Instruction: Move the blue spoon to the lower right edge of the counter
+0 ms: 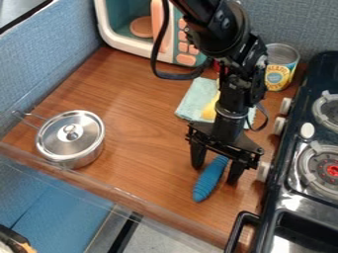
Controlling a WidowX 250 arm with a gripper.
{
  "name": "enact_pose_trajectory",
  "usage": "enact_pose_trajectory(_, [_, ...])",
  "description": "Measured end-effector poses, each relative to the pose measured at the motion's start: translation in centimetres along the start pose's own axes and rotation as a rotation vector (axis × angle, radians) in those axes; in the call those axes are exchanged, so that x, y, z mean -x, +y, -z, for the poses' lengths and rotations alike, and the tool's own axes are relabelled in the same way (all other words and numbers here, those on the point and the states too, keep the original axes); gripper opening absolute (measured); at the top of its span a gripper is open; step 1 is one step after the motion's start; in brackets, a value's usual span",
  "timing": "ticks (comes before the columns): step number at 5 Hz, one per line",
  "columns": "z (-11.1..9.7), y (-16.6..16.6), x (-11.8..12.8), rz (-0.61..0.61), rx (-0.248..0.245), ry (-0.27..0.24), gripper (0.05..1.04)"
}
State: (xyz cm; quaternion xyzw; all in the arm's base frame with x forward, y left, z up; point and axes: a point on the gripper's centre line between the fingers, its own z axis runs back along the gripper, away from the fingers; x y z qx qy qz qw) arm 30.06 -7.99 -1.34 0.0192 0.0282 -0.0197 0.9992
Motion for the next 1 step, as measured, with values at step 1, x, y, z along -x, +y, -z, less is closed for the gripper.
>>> enact_pose_trajectory(1, [-3.08, 0.34, 0.19, -0.030, -0.020, -0.087, 1.001])
